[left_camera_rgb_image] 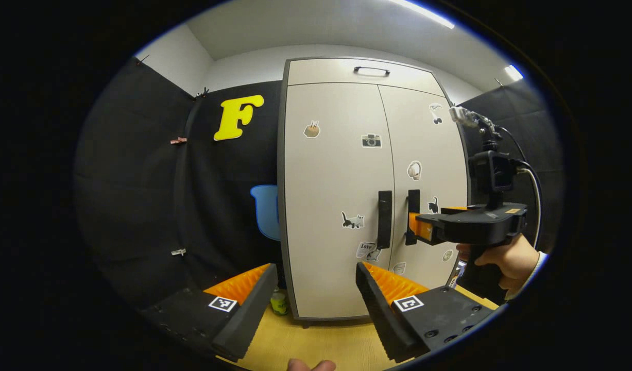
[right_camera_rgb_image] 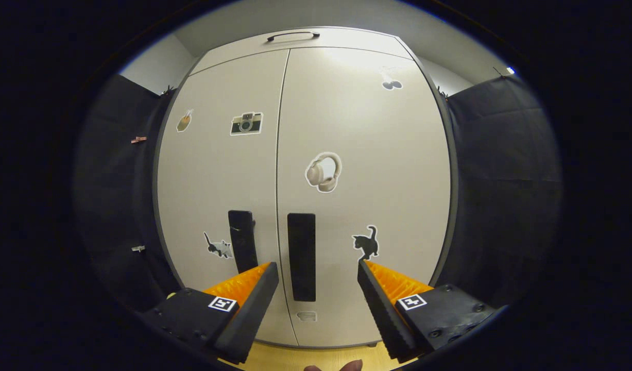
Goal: Open the right door of the double-door shoe cabinet with the right hand, and open the left door with the left hand.
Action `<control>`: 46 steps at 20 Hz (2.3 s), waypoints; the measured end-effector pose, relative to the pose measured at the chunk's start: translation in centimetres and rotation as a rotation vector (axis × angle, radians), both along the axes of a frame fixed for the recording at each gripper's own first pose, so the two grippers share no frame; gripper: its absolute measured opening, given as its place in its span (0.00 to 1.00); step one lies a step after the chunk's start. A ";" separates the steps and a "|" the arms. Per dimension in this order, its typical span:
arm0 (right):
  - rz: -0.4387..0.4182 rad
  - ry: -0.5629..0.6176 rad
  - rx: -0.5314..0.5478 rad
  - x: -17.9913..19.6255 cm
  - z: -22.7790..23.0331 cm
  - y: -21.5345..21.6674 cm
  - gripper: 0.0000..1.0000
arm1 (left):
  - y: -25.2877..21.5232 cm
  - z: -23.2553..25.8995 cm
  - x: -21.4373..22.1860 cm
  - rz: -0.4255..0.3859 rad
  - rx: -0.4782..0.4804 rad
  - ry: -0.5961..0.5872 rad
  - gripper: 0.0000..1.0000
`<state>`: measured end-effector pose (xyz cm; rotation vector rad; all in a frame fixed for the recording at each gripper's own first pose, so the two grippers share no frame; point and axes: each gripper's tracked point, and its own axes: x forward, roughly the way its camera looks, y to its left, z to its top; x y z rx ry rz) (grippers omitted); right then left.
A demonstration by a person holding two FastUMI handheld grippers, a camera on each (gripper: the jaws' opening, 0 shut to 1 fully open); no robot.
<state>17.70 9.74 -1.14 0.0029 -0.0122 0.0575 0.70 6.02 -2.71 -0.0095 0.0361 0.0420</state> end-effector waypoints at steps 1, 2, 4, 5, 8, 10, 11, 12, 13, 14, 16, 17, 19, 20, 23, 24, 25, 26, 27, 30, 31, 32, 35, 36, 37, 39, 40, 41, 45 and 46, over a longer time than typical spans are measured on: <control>0.000 0.008 0.007 0.9 -0.4 0.2 0.97 | 0.2 -0.1 0.1 0.003 -0.003 0.001 0.94; 0.002 0.013 0.010 1.8 -0.8 0.4 0.96 | 0.5 -0.3 0.2 0.006 -0.004 0.004 0.94; 0.011 0.022 0.010 2.9 -1.4 0.9 0.86 | 1.0 -0.3 0.3 0.013 -0.009 0.004 0.94; 0.013 0.024 0.008 3.4 -1.6 1.3 0.78 | 1.1 -0.4 0.3 0.015 -0.012 0.006 0.94; 0.006 0.037 0.016 4.4 -2.3 1.8 0.51 | 1.7 -1.1 0.2 0.024 -0.015 0.017 0.94; -0.012 0.023 0.003 4.5 -2.2 1.7 0.37 | 2.2 -1.3 0.1 0.036 -0.009 0.019 0.94; -0.018 0.012 -0.003 4.6 -2.1 1.8 0.37 | 2.5 -1.5 0.2 0.042 -0.010 0.023 0.94; -0.026 0.013 0.004 4.5 -2.1 1.7 0.37 | 2.6 -1.6 0.1 0.046 -0.014 0.028 0.94; -0.029 0.013 0.011 4.6 -2.1 1.7 0.33 | 2.8 -1.6 0.0 0.050 -0.020 0.030 0.95; -0.026 0.022 0.017 4.5 -2.2 1.7 0.32 | 2.9 -1.7 -0.2 0.054 -0.025 0.030 0.95; -0.006 0.022 0.024 4.5 -2.1 1.7 0.27 | 3.1 -1.5 -0.6 0.064 -0.030 0.025 0.95; -0.001 0.022 0.026 4.6 -2.1 1.7 0.21 | 3.2 -1.4 -0.8 0.068 -0.031 0.022 0.94; -0.005 0.041 0.032 4.5 -2.3 1.6 0.14 | 3.2 -1.1 -1.4 0.075 -0.033 0.021 0.94; -0.005 0.051 0.031 4.2 -2.3 1.6 0.16 | 3.2 -1.1 -1.7 0.079 -0.033 0.020 0.94; 0.016 0.058 0.032 3.1 -2.0 1.4 0.16 | 3.3 -0.7 -2.6 0.093 -0.025 0.010 0.94; 0.021 0.057 0.040 2.5 -1.9 1.2 0.16 | 3.3 -0.6 -2.9 0.097 -0.023 0.009 0.94; 0.024 0.052 0.045 2.0 -1.7 0.9 0.16 | 3.1 -0.5 -3.2 0.098 -0.022 0.011 0.94; 0.025 0.049 0.048 1.6 -1.5 0.6 0.16 | 2.8 -0.5 -3.5 0.099 -0.019 0.012 0.94; 0.028 0.046 0.052 1.1 -1.4 0.4 0.16 | 2.7 -0.4 -3.8 0.100 -0.015 0.012 0.94; 0.037 0.054 0.060 -0.4 -1.2 -0.6 0.16 | 1.5 -0.1 -4.5 0.093 -0.008 0.012 0.94; 0.039 0.057 0.065 -1.0 -1.2 -0.9 0.16 | 1.0 0.2 -4.6 0.087 -0.009 0.008 0.95; 0.040 0.057 0.067 -1.3 -1.2 -1.3 0.16 | 0.5 0.4 -4.7 0.080 -0.010 0.005 0.94; 0.038 0.054 0.060 -2.3 -1.1 -2.3 0.16 | -1.0 0.5 -5.0 0.062 -0.005 0.006 0.95; 0.037 0.052 0.056 -2.4 -1.0 -2.6 0.15 | -1.6 0.4 -5.1 0.055 -0.003 0.008 0.95; 0.035 0.048 0.053 -2.6 -1.0 -2.9 0.15 | -2.1 0.4 -5.1 0.047 -0.002 0.009 0.95; 0.030 0.045 0.056 -2.9 -1.0 -3.4 0.15 | -3.2 0.3 -5.1 0.030 0.002 0.010 0.95; 0.028 0.048 0.059 -3.1 -1.0 -3.7 0.15 | -3.6 0.4 -5.0 0.023 0.003 0.009 0.95; 0.028 0.049 0.062 -3.2 -1.0 -3.9 0.15 | -4.1 0.5 -4.9 0.017 0.003 0.009 0.95; 0.043 0.047 0.071 -3.7 -0.9 -4.7 0.14 | -5.7 0.6 -4.5 -0.008 -0.001 0.007 0.94; 0.045 0.047 0.075 -3.8 -0.8 -4.9 0.14 | -6.1 0.5 -4.3 -0.014 -0.002 0.007 0.95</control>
